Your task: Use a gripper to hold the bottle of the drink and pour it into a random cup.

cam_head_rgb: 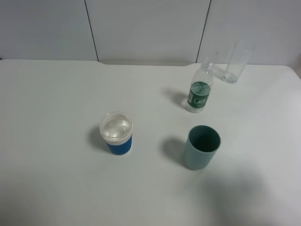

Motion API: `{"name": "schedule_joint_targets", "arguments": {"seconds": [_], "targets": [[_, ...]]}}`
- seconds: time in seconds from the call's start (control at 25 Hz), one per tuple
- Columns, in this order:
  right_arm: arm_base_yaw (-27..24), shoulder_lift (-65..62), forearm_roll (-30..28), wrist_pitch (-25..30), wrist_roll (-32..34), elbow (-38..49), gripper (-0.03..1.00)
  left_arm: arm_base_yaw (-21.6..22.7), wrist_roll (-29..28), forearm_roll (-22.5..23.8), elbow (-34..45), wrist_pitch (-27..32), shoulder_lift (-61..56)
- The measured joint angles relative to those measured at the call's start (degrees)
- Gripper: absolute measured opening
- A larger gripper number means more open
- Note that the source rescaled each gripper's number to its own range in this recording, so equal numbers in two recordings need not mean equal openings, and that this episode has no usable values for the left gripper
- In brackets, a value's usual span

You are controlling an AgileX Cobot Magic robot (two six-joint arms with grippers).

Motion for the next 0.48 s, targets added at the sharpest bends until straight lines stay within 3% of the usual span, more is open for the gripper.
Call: {"name": "schedule_joint_targets", "arguments": {"seconds": [0.48], "targets": [[-1.0,0.0,0.0,0.0,0.1,0.0,0.95,0.0,0.0,0.0,0.0,0.0,0.0]]}}
